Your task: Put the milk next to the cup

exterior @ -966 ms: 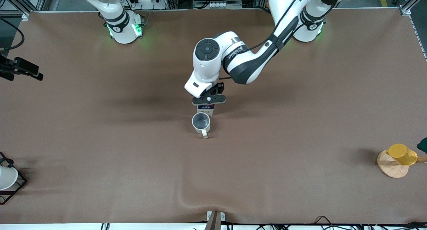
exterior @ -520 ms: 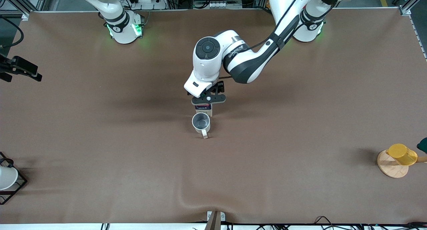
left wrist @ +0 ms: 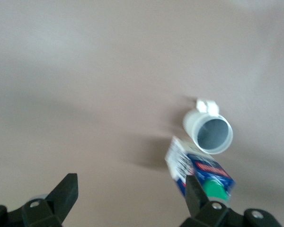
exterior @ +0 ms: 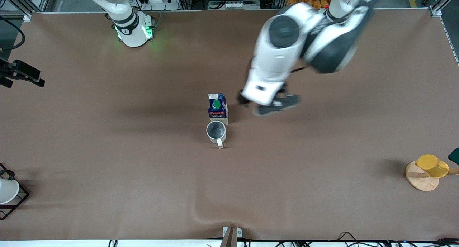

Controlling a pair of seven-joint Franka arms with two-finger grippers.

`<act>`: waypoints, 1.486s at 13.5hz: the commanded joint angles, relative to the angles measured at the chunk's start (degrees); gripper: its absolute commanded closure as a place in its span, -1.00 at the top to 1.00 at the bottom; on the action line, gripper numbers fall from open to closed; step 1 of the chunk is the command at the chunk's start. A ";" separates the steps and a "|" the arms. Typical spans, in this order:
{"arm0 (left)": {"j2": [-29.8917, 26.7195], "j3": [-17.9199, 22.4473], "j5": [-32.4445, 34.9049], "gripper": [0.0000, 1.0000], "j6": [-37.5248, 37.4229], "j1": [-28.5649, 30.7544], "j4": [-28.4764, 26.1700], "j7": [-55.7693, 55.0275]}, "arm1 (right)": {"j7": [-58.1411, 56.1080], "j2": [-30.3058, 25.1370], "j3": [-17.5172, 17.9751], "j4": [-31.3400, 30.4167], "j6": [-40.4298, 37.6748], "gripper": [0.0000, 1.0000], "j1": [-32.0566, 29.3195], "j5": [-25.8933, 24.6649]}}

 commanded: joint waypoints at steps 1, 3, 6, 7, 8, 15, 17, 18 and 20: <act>-4.27 0.17 -0.98 1.00 -5.23 6.99 -2.38 7.04 | 0.79 -0.94 -0.01 -0.29 -0.67 1.00 0.16 0.27; -6.72 -0.35 -1.07 1.00 -8.23 14.37 -3.52 13.39 | 0.79 -0.95 -0.01 -0.29 -0.67 1.00 0.08 0.27; -9.79 -0.44 -1.07 1.00 -9.55 19.38 -5.53 20.85 | 0.61 -0.95 -0.01 -0.29 0.12 1.00 0.08 0.18; -11.55 -0.53 -1.15 1.00 -9.55 21.67 -7.54 26.27 | 0.61 -0.94 -0.01 -0.29 0.03 1.00 0.08 0.18; -12.35 -0.44 -1.33 1.00 -9.55 22.39 -8.35 29.72 | 0.61 -1.12 -0.01 -0.29 -0.14 1.00 0.08 0.18; -18.59 9.31 -2.03 1.00 -9.73 19.93 -11.96 43.55 | 0.70 -1.12 -0.10 -0.46 -0.93 1.00 -0.01 0.18; -20.69 10.71 -2.99 1.00 -9.64 20.11 -14.32 45.05 | 0.70 -1.12 -0.10 -0.46 -0.93 1.00 -0.01 0.18; -21.66 10.98 -3.96 1.00 -9.64 19.94 -15.03 45.05 | 0.70 -1.12 -0.10 -0.55 -0.93 1.00 -0.01 0.18; -21.76 11.42 -4.23 1.00 -9.64 20.02 -14.42 47.40 | 0.70 -1.12 -0.19 -0.64 -1.02 1.00 -0.10 0.18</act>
